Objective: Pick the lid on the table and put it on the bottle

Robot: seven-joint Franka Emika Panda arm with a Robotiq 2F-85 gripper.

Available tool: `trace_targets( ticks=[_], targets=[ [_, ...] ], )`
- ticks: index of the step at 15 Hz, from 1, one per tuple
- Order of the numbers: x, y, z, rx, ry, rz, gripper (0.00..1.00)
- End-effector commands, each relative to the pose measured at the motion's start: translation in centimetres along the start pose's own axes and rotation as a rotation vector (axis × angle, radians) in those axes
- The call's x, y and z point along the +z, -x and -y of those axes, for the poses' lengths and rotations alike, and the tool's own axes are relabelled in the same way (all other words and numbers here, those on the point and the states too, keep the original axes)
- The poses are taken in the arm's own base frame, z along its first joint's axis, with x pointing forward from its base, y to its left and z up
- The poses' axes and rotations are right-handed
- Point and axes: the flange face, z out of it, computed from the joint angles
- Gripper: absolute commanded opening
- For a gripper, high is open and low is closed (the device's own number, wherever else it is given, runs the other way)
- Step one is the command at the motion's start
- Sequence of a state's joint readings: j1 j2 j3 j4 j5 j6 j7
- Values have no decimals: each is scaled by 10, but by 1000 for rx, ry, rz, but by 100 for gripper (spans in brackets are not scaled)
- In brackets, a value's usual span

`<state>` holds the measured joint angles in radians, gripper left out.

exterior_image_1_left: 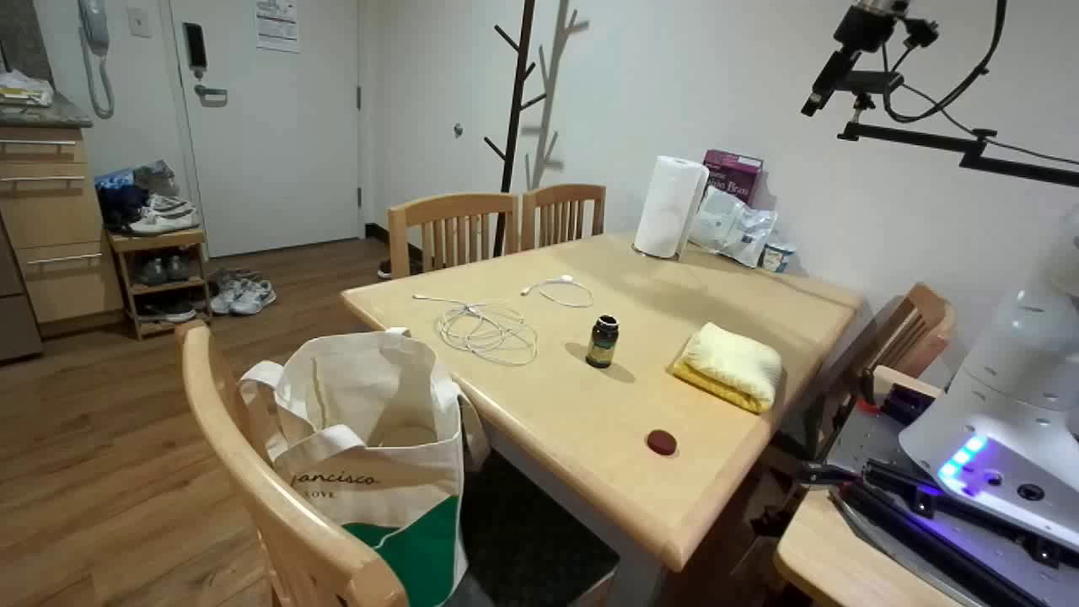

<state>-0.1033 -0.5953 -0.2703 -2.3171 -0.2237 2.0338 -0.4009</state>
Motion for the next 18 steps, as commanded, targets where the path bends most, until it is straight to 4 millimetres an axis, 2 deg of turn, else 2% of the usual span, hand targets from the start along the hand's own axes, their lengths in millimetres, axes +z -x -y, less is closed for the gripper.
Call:
trace_targets(
  ticks=[1,4,6,14,17,18],
  targets=[
    [0,0,0,0,-1,1,100],
    [20,-20,30,-111,-40,-43,100],
    [41,-37,63,-224,-64,-57,100],
    [144,-112,233,-632,-195,-73,100],
    [186,-131,273,-801,-217,-31,100],
    [198,-135,279,-857,-224,-13,100]
  ],
)
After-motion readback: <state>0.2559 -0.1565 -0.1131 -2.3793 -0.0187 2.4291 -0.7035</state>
